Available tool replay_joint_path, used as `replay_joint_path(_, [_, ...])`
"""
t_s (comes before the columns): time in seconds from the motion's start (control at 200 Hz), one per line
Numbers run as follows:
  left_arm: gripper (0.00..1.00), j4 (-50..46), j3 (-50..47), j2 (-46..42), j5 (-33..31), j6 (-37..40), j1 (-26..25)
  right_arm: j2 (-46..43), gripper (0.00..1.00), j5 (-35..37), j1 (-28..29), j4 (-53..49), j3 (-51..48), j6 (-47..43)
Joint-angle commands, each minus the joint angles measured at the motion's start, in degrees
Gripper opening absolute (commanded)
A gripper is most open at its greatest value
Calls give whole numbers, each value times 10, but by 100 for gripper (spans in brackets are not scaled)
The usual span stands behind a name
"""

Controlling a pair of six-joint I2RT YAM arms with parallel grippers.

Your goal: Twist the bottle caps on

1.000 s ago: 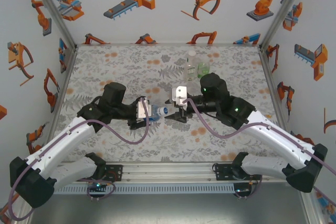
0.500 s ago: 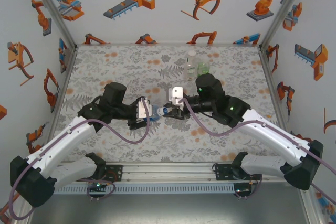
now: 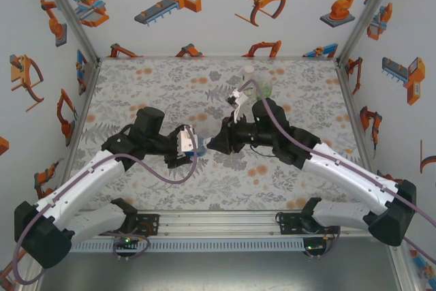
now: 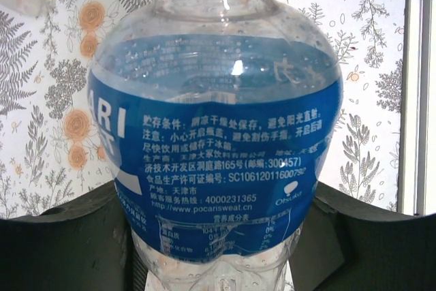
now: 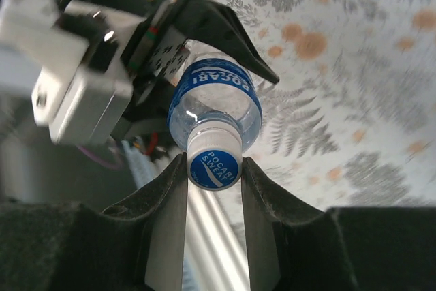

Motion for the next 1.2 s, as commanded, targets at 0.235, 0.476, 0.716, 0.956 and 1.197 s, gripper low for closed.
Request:
replay_joint_path(0.235, [0,25,22,3,46,-4,-6,21,4,125,1,-49,-7,416])
replay_joint_path(0.476, [0,25,21,3,47,-6,-6,27,34,126,2,-55,15,360])
replay_joint_path(0.716, [0,25,20,4,46,-4,-5,-3,63,146,1,-90,72,204])
replay_joint_path(0.956, [0,23,20,0,45,-4,-5,-9,69,142,-3,-131,127,6])
replay_joint_path(1.197, [0,17,21,1,57,5,-6,4,68,6,-3,-143,153,-312])
